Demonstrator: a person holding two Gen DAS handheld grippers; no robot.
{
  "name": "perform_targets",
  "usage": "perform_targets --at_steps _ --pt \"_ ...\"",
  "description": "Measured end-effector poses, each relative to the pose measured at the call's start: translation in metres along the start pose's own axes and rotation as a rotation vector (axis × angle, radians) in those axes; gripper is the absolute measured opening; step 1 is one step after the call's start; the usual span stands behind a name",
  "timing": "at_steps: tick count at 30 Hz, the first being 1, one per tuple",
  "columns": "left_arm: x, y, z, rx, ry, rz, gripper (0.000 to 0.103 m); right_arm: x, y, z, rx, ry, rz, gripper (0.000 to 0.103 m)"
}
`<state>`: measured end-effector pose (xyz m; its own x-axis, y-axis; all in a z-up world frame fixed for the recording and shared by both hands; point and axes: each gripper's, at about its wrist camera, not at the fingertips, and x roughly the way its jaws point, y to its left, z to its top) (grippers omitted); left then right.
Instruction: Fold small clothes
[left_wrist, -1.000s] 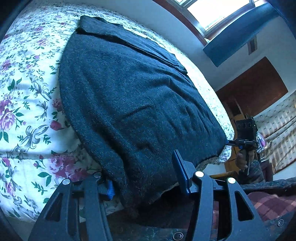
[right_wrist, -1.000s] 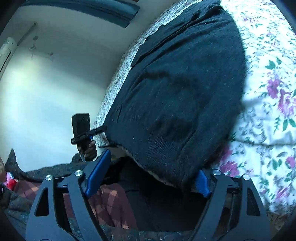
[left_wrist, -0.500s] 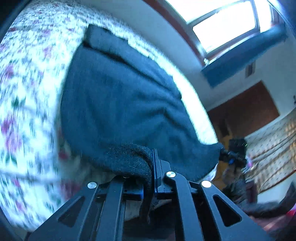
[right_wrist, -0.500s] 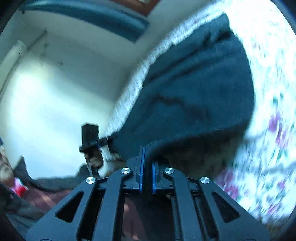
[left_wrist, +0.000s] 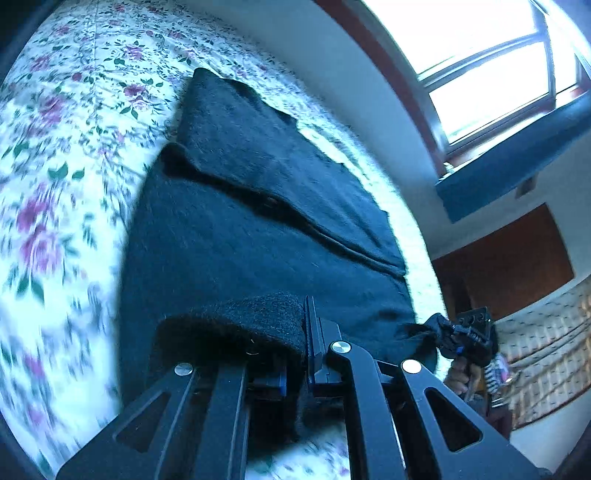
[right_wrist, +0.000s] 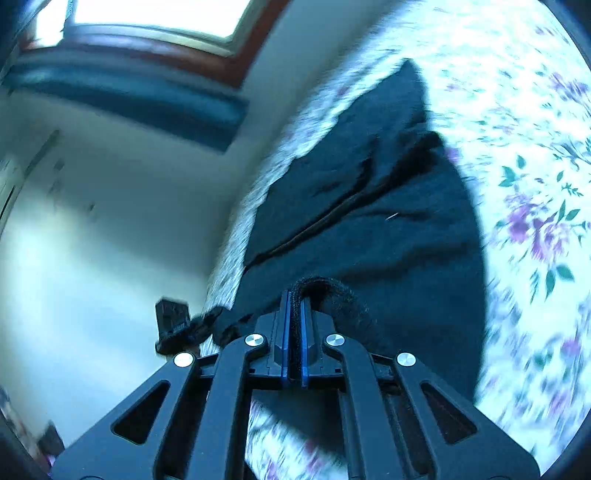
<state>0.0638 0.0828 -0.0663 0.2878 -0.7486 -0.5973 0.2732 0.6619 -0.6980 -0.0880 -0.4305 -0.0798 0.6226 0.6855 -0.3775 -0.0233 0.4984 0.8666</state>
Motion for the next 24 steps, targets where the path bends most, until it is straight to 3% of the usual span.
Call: perform_targets --at_steps 4,5,6,8,12,18,24 --pt "-0.003 0.006 0.010 -0.014 0.001 -0.014 0.015 0.007 -0.031 0.015 0.121 -0.043 -0.040 0.005" --pt "-0.007 0.006 0.012 -0.010 -0.009 -0.011 0.027 0.007 -0.037 0.017 0.146 -0.051 -0.043 0.008" --pt "-0.015 0.005 0.013 0.005 -0.043 0.013 0.046 0.006 -0.042 0.018 0.161 -0.058 -0.038 0.008" --pt "-0.030 0.002 0.015 0.044 -0.109 0.053 0.061 0.002 -0.048 0.020 0.182 -0.066 -0.028 0.015" --pt "-0.042 0.000 0.020 0.127 -0.129 0.096 0.061 -0.002 -0.055 0.026 0.186 -0.077 -0.015 0.028" --pt "-0.016 -0.006 0.022 0.246 -0.013 0.150 0.061 0.013 -0.037 0.039 0.057 -0.030 -0.083 0.038" --pt "0.006 -0.002 0.033 0.246 0.053 0.148 0.061 0.038 -0.028 0.052 -0.025 0.063 -0.119 0.043"
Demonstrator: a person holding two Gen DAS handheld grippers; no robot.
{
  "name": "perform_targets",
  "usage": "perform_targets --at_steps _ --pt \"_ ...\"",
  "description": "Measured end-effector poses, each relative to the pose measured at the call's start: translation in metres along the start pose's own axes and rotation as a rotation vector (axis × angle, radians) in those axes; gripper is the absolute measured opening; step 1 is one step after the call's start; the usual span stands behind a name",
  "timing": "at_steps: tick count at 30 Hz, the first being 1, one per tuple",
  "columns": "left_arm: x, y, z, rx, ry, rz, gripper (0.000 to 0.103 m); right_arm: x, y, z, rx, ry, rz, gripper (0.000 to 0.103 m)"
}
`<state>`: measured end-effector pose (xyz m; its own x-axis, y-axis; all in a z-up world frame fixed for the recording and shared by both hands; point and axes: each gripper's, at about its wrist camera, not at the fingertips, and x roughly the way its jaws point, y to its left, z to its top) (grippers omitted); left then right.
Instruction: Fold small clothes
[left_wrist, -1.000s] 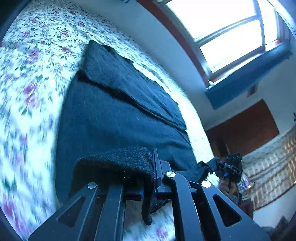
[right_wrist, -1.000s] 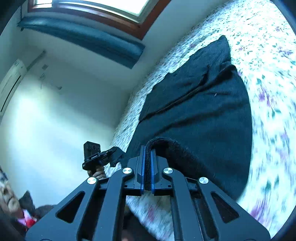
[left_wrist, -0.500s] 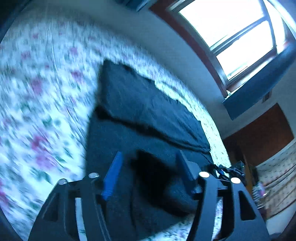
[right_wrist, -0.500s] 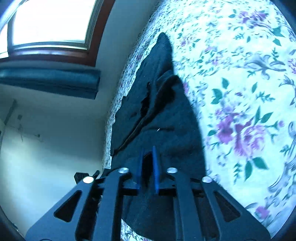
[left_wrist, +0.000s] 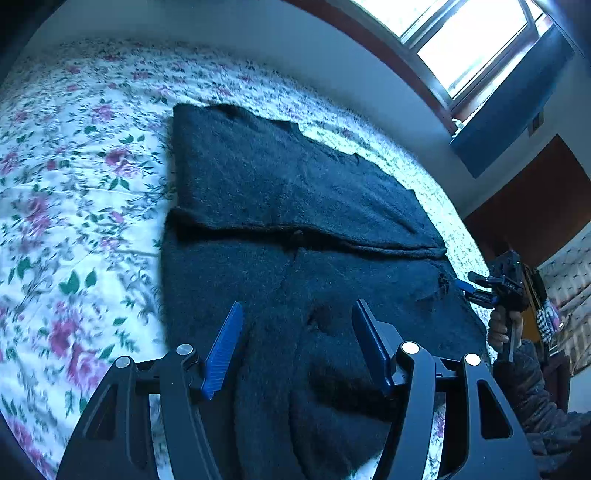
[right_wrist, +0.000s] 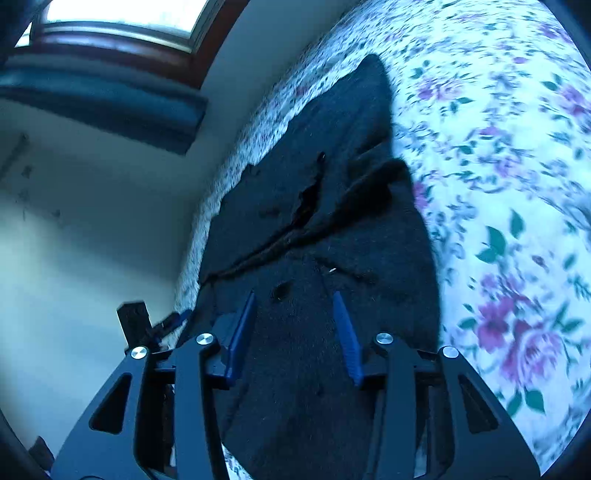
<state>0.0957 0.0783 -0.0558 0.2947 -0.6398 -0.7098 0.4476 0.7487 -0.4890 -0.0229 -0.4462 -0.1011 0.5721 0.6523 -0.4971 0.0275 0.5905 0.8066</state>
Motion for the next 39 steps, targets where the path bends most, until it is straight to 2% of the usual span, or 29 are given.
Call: perform_targets --at_steps 10,16,22,26,27,28,29,33,39 --pt "0.039 -0.006 0.020 0.060 0.161 -0.020 0.061 0.013 0.014 0.001 -0.084 0.071 -0.029 0.049" --pt "0.049 -0.018 0.027 0.111 0.218 0.028 0.061 0.029 0.026 0.004 -0.139 0.114 -0.055 0.050" --pt "0.052 -0.014 0.034 0.094 0.240 0.017 0.061 0.031 0.028 0.010 -0.153 0.118 -0.078 0.050" --pt "0.052 -0.017 0.031 0.125 0.229 0.072 0.031 0.037 0.034 0.005 -0.203 0.148 -0.091 0.049" --pt "0.051 -0.018 0.030 0.135 0.226 0.081 0.023 0.033 0.035 0.001 -0.224 0.148 -0.103 0.045" --pt "0.051 -0.020 0.029 0.146 0.226 0.086 0.019 0.033 0.037 -0.001 -0.241 0.150 -0.114 0.041" --pt "0.051 -0.021 0.027 0.157 0.224 0.094 0.015 0.034 0.040 -0.004 -0.262 0.156 -0.130 0.033" --pt "0.045 -0.036 0.017 0.235 0.184 0.154 0.009 0.035 0.045 -0.010 -0.321 0.153 -0.194 0.009" --pt "0.027 -0.054 0.008 0.284 0.088 0.236 0.007 0.022 0.056 -0.017 -0.351 0.079 -0.232 0.006"
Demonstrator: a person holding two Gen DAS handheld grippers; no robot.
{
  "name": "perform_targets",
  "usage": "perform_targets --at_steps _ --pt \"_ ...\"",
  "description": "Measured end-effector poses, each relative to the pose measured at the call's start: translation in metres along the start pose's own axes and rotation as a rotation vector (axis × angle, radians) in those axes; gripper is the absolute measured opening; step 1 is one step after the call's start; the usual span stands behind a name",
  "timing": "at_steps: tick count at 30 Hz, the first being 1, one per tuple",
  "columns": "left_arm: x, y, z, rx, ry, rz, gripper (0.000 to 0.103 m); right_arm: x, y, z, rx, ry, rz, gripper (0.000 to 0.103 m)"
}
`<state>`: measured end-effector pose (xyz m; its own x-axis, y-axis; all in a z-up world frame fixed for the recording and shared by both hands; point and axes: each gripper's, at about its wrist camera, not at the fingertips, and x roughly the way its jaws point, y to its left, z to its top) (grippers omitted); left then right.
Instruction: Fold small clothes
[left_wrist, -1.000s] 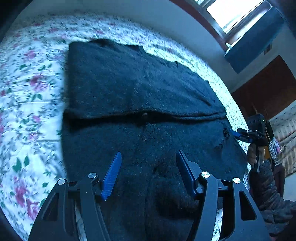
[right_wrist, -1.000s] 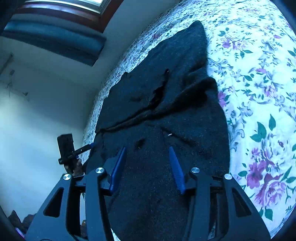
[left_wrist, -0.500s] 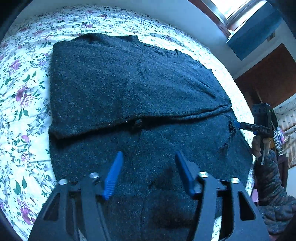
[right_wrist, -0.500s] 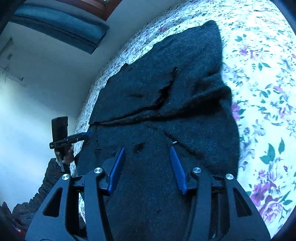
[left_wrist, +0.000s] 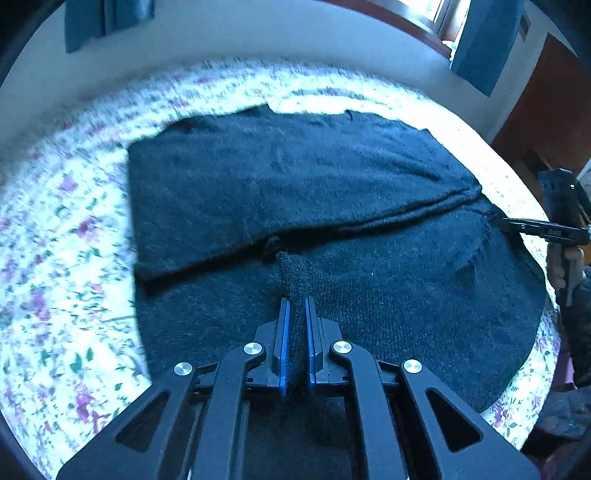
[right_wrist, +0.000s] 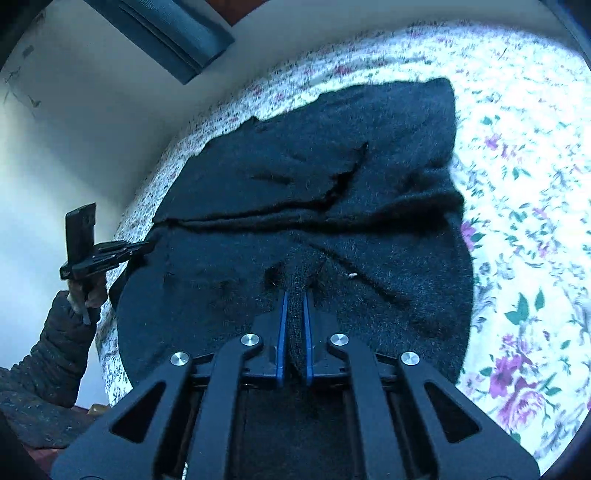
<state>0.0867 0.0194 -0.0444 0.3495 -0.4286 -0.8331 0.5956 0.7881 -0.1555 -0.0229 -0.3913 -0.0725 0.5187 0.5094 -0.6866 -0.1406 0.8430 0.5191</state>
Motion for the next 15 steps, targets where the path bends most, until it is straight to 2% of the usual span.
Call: perform_targets --at_steps 7,12,15 --pt "-0.049 0.009 0.017 -0.071 -0.176 0.101 0.006 -0.040 0.021 0.011 -0.030 -0.162 -0.047 0.006" --pt "-0.065 0.023 0.056 -0.116 -0.276 0.168 0.006 -0.065 0.026 0.047 -0.024 -0.295 -0.085 0.006" --pt "-0.059 0.031 0.086 -0.130 -0.297 0.204 0.006 -0.065 0.025 0.077 -0.006 -0.338 -0.099 0.006"
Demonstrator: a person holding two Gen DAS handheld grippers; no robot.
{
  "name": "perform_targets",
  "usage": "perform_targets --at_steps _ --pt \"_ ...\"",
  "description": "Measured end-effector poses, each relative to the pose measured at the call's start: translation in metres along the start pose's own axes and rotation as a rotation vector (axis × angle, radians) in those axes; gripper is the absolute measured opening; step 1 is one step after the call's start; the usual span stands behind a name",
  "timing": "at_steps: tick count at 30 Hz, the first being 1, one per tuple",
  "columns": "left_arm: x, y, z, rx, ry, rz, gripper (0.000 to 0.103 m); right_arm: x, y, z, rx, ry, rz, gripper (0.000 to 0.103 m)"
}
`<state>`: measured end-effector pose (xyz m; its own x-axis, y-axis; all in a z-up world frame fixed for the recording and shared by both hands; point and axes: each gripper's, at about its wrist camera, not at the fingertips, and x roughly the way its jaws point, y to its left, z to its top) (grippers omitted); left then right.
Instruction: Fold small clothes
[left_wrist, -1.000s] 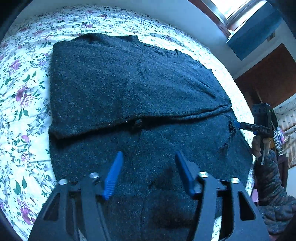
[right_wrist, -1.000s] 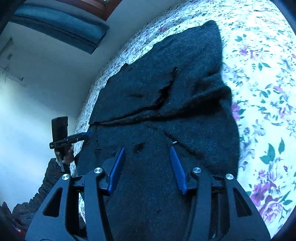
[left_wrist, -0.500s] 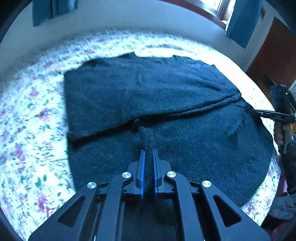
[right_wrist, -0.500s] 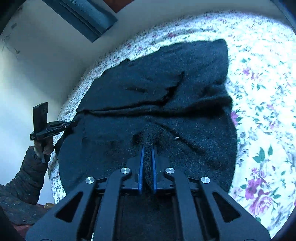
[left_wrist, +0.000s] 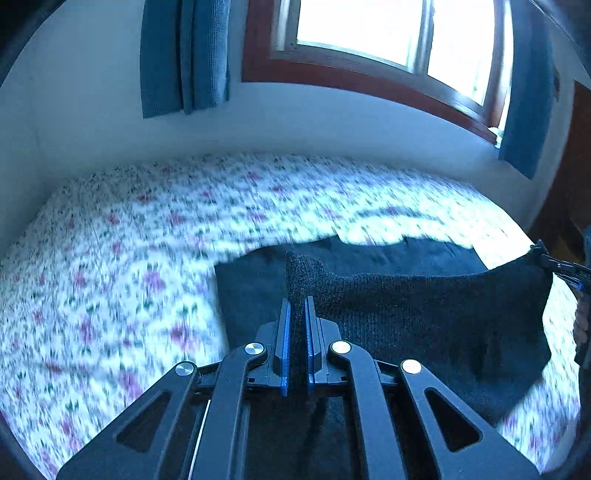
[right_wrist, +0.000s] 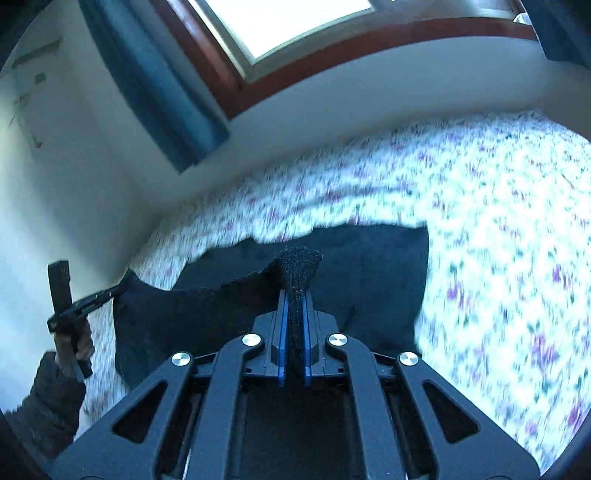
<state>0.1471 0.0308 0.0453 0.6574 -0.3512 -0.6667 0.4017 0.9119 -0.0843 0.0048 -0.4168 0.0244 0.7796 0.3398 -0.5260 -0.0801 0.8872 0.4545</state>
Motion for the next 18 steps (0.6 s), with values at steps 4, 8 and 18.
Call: perform_targets --at_steps 4,8,18 --pt "0.028 -0.001 0.029 -0.010 -0.009 0.042 0.006 0.025 -0.001 0.037 0.012 -0.033 -0.031 0.006" --pt "0.065 0.001 0.048 -0.018 0.000 0.090 0.006 0.056 -0.010 0.062 0.037 -0.043 -0.058 0.005" --pt "0.172 0.014 0.039 -0.072 0.146 0.162 0.006 0.156 -0.066 0.073 0.150 0.079 -0.148 0.005"
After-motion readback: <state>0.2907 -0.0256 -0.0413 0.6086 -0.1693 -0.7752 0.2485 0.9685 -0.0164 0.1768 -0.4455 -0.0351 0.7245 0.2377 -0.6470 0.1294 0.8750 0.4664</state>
